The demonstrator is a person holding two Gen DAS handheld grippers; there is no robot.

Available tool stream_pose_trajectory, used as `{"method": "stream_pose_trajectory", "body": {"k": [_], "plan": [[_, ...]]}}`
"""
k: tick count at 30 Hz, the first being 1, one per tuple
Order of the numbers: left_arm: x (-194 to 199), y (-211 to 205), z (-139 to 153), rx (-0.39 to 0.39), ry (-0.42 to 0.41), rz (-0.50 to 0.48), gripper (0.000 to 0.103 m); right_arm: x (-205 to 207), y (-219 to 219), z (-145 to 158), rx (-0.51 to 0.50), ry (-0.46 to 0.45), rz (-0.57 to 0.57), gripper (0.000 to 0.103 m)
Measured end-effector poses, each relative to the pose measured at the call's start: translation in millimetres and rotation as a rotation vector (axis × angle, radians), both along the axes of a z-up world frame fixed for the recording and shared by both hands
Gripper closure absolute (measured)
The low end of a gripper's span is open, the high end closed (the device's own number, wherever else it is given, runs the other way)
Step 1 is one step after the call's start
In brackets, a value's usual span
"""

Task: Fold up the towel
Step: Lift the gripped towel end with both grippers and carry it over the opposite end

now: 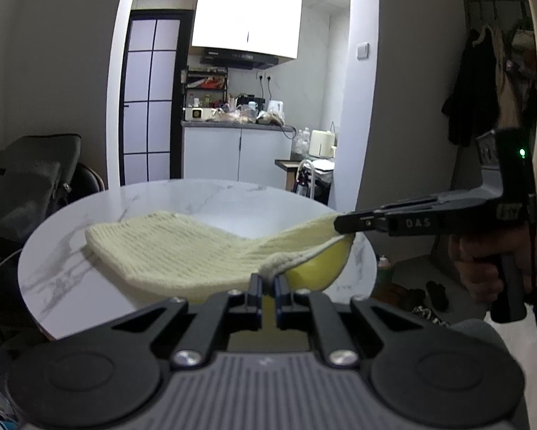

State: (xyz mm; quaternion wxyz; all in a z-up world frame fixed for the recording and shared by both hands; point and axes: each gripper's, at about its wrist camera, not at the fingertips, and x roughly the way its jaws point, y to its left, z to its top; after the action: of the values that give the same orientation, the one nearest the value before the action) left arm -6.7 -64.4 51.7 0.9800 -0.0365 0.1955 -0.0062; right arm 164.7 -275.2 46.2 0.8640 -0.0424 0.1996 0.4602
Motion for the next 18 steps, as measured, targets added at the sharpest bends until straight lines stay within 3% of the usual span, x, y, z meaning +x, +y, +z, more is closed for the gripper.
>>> {"method": "stream_pose_trajectory", "body": {"k": [7, 18], "plan": [[1, 6, 15, 0.002, -0.026, 0.008, 0.096, 2, 5, 12, 0.024, -0.024, 0.013, 0.097], [9, 26, 6, -0.045, -0.020, 0.028, 0.096, 17, 27, 13, 0.011, -0.029, 0.021, 0.097]]}}
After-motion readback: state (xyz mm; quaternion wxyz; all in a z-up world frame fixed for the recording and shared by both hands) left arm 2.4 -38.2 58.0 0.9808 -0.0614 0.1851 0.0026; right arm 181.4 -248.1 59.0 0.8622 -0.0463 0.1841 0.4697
